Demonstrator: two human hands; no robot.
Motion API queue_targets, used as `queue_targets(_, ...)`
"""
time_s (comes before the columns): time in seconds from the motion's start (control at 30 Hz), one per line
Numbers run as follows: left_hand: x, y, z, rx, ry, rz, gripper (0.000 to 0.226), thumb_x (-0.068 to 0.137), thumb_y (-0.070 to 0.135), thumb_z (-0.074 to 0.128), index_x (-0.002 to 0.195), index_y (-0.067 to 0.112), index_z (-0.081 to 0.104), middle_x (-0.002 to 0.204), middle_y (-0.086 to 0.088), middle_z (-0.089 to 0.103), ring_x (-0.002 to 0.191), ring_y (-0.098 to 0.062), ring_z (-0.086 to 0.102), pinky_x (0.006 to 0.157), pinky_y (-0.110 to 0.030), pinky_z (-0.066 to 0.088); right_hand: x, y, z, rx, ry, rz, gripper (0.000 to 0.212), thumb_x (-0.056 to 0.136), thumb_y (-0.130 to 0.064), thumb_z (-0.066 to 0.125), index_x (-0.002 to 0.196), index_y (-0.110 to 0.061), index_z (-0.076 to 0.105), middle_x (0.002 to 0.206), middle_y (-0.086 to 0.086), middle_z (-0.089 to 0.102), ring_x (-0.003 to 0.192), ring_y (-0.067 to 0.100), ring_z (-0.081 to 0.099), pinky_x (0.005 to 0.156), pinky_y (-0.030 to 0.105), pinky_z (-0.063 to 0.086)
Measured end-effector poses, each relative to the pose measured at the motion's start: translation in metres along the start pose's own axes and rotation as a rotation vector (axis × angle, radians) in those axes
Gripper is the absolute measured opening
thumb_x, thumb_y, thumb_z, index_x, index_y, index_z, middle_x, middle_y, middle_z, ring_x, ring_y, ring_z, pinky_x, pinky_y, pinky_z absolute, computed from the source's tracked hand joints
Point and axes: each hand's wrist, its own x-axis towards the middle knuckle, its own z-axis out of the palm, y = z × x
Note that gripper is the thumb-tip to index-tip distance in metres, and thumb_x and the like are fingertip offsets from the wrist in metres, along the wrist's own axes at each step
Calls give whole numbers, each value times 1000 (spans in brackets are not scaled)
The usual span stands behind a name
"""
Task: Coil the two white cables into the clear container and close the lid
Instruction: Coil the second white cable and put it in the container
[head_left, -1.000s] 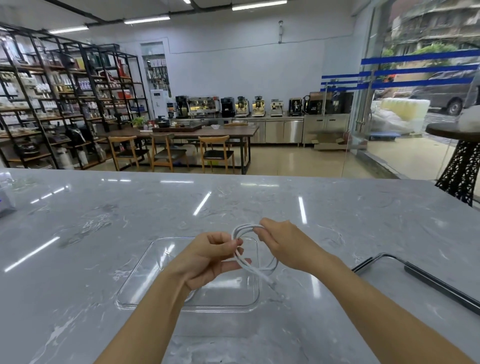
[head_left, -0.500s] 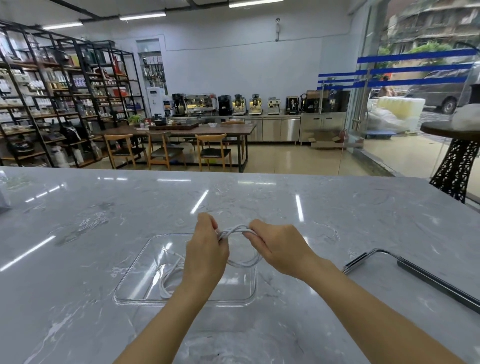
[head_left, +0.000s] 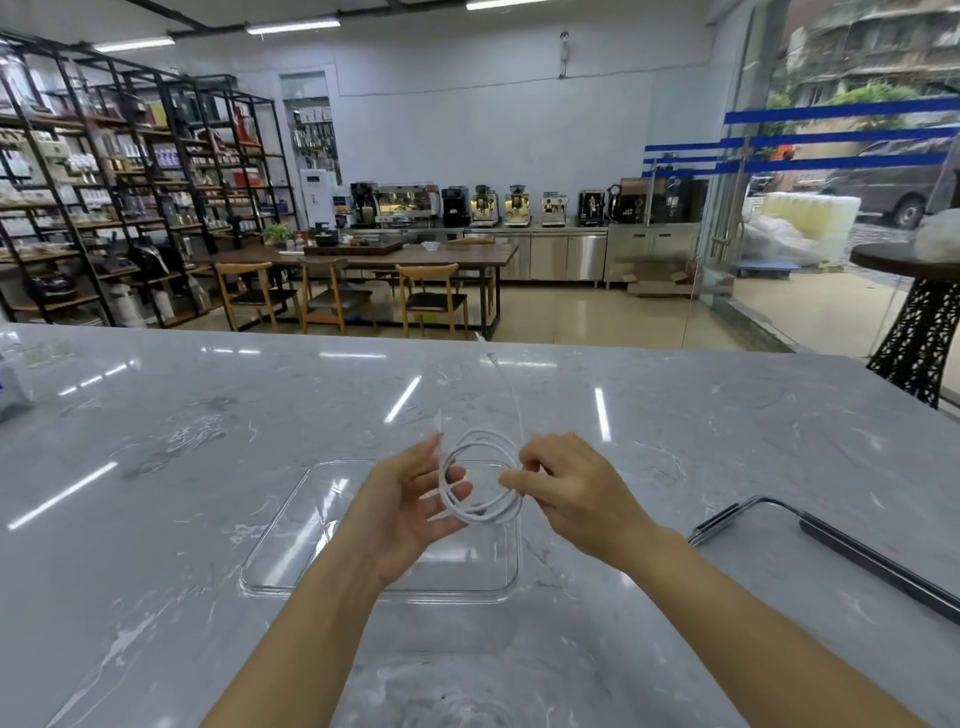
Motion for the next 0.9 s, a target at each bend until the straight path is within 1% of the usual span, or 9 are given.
queue_targets(0.13, -1, -11, 9, 219, 76, 129, 10, 90, 6, 53, 85, 0, 60, 65, -8, 54, 50, -12, 63, 52, -29, 59, -1, -12, -8, 71, -110, 179, 25, 73, -11, 51, 93, -13, 67, 79, 4, 65, 69, 18, 55, 65, 23, 38)
queue_targets(0.33, -7, -21, 14, 506, 31, 203, 12, 93, 7, 52, 84, 3, 60, 67, -8, 58, 56, -13, 64, 65, -35, 57, 5, -29, 0, -32, -247, 474, 43, 84, -30, 46, 116, -3, 55, 92, 10, 68, 73, 25, 65, 60, 35, 54)
queue_targets(0.43, -5, -28, 18, 746, 65, 346, 22, 94, 11, 50, 74, 13, 58, 71, -4, 57, 72, -22, 60, 79, -43, 51, 7, -27, 1, 103, -327, 589, 35, 90, -17, 48, 123, -4, 50, 110, 13, 61, 92, 31, 60, 79, 37, 50)
queue_targets(0.53, 5, -36, 17, 1151, 193, 533, 19, 95, 22, 46, 85, 15, 60, 110, -1, 50, 113, -25, 44, 99, -39, 30, 7, -29, -2, 321, -309, 677, 17, 89, -7, 48, 102, -4, 59, 93, 13, 64, 83, 30, 60, 75, 36, 49)
queue_targets(0.6, 6, -39, 16, 1303, 189, 509, 24, 98, 26, 38, 101, 12, 56, 123, 0, 50, 118, -18, 40, 111, -39, 17, 9, -29, -6, 501, -296, 754, 10, 89, -5, 50, 93, -6, 59, 78, 4, 63, 73, 21, 62, 69, 25, 50)
queue_targets(0.67, 4, -39, 18, 1222, 92, 425, 22, 99, 26, 33, 94, 14, 51, 102, -4, 66, 100, -18, 54, 106, -40, 29, 9, -29, -7, 609, -300, 808, 9, 89, -4, 52, 87, -12, 57, 70, -5, 58, 66, 11, 60, 61, 12, 45)
queue_targets(0.77, -2, -38, 22, 1008, 16, 354, 18, 99, 24, 35, 87, 19, 47, 80, -3, 71, 86, -23, 64, 73, -28, 44, 5, -28, -6, 487, -293, 739, 13, 85, -5, 59, 95, -12, 54, 81, -3, 55, 71, 16, 55, 67, 22, 47)
queue_targets(0.83, -3, -36, 21, 997, -8, 346, 17, 99, 25, 36, 87, 20, 47, 78, -1, 72, 81, -17, 65, 69, -25, 43, 2, -28, -5, 287, -218, 594, 32, 80, -7, 66, 105, -16, 47, 93, 2, 57, 71, 20, 58, 62, 36, 53)
queue_targets(0.9, -2, -35, 21, 953, -40, 313, 18, 98, 27, 38, 87, 20, 50, 77, 0, 73, 74, -10, 64, 67, -24, 41, 1, -25, -5, 55, -118, 336, 35, 73, -5, 71, 96, -20, 49, 87, 7, 62, 57, 21, 57, 41, 32, 50)
